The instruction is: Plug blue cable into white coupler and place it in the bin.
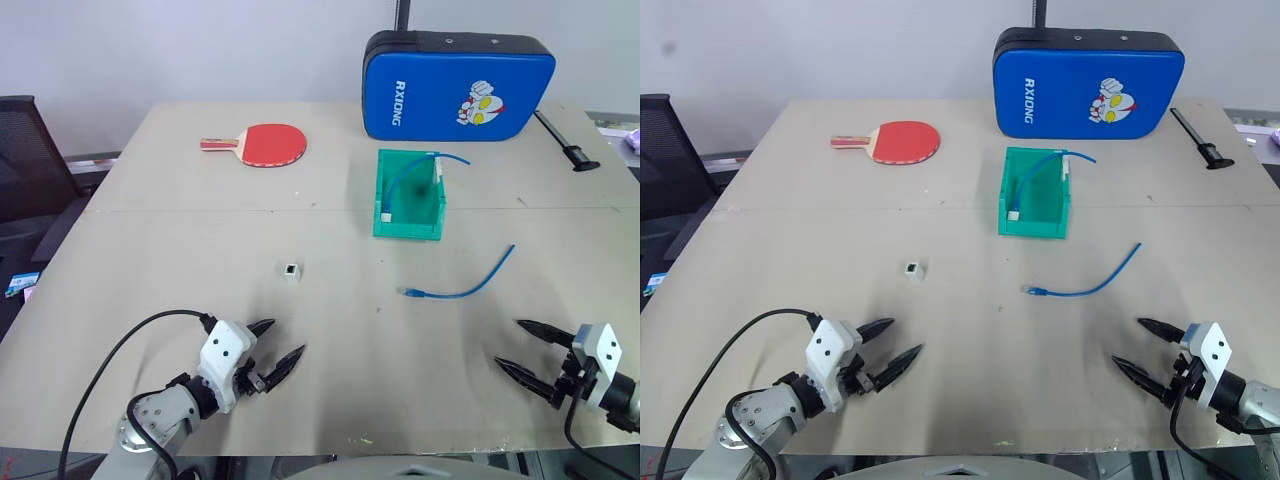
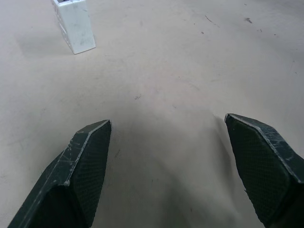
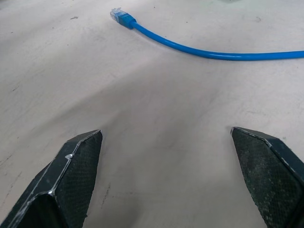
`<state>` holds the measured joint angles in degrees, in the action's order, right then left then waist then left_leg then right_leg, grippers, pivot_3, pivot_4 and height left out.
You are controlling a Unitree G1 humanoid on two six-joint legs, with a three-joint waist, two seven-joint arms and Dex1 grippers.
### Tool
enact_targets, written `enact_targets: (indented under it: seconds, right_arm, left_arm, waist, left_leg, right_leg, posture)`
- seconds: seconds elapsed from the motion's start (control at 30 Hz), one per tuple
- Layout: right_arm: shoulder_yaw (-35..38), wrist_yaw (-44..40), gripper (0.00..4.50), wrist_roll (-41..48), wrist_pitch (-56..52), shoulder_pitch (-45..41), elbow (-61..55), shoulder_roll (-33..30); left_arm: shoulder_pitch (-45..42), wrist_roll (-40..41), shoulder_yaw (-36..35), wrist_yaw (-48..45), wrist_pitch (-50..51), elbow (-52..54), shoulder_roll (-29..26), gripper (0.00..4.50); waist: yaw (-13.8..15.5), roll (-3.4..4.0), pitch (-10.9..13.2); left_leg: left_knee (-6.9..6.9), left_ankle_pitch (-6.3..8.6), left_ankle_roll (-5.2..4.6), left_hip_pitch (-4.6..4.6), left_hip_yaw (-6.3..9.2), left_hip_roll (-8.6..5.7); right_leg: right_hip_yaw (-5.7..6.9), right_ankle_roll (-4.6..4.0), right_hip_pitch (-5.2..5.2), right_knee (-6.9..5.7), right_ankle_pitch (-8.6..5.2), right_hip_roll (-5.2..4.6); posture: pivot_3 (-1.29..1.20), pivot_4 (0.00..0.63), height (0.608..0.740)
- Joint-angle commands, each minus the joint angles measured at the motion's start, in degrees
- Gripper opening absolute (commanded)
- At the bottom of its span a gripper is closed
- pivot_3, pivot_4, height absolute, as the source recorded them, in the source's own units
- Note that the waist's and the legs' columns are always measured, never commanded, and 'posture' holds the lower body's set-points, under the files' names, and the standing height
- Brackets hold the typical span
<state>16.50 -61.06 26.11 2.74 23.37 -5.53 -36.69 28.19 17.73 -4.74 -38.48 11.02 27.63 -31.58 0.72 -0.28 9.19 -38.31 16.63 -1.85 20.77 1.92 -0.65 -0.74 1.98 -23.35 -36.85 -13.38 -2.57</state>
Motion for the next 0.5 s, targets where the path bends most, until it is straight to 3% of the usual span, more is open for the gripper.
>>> enact_targets:
  seconds: [0.03,0.5]
  right_arm:
    - [0.84,0.29,4.28,1.12,0.45,1.48,-3.14,0.64]
    - [0.69,0.50,4.28,0.77,0.81,1.48,-3.56,1.54]
  left_arm:
    - [0.69,0.25,0.75,-0.84,0.44,0.26,-0.11,3.92]
    - [0.85,0.18,0.98,-2.77,-2.46,-2.30,-0.21,3.92]
  waist:
    - [0.01,0.00,0.00]
    - [0.03,-0.02,0.02]
  left_leg:
    - [0.00,0.00,0.00,0.00,0.00,0.00]
    - [0.01,0.01,-0.01,0.03,0.00,0.00]
  right_leg:
    - [0.00,0.00,0.00,0.00,0.00,0.00]
    - [0.01,0.00,-0.01,0.03,-0.01,-0.02]
  posture:
    - [0.00,0.150,0.740]
    - [0.00,0.150,0.740]
